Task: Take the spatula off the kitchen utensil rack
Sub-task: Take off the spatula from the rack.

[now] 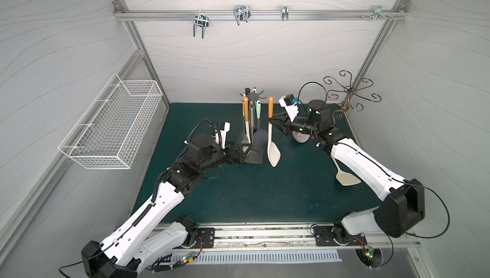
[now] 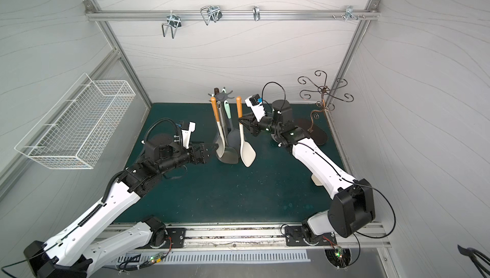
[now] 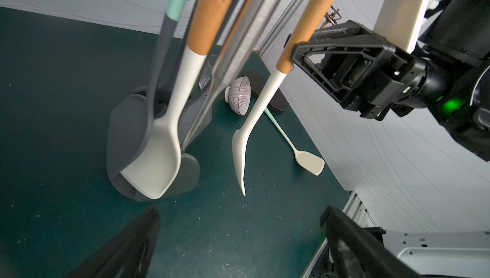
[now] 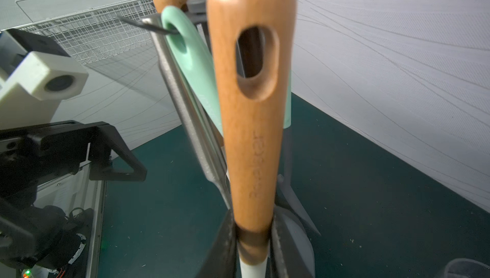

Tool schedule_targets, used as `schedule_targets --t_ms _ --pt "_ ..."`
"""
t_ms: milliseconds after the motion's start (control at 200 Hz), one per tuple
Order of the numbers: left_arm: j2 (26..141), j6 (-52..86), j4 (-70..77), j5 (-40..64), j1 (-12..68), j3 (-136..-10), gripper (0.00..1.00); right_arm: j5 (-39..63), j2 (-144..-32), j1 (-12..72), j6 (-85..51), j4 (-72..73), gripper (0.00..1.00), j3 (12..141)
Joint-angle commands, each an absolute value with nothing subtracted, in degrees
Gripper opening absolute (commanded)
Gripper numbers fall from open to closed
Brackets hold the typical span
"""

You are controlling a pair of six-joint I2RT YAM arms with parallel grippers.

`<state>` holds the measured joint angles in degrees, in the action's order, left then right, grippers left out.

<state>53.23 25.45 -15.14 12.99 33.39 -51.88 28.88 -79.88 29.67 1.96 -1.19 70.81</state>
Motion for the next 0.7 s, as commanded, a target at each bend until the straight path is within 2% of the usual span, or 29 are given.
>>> schedule_targets --t_ms 0,360,695 --pt "54.07 23.61 -15.23 9.45 36.09 -55.63 1.0 24.81 -75.16 30.06 4.24 -6.59 0.0 72.0" --pt "58.15 24.04 -13.77 6.6 43.39 -56.47 1.0 11.33 -68.45 29.04 5.27 -20.22 0.0 70.59" --pt "65.15 25.13 -10.39 7.84 48.95 -56.67 1.0 3.85 -64.27 20.73 1.9 -30.67 0.0 66.92"
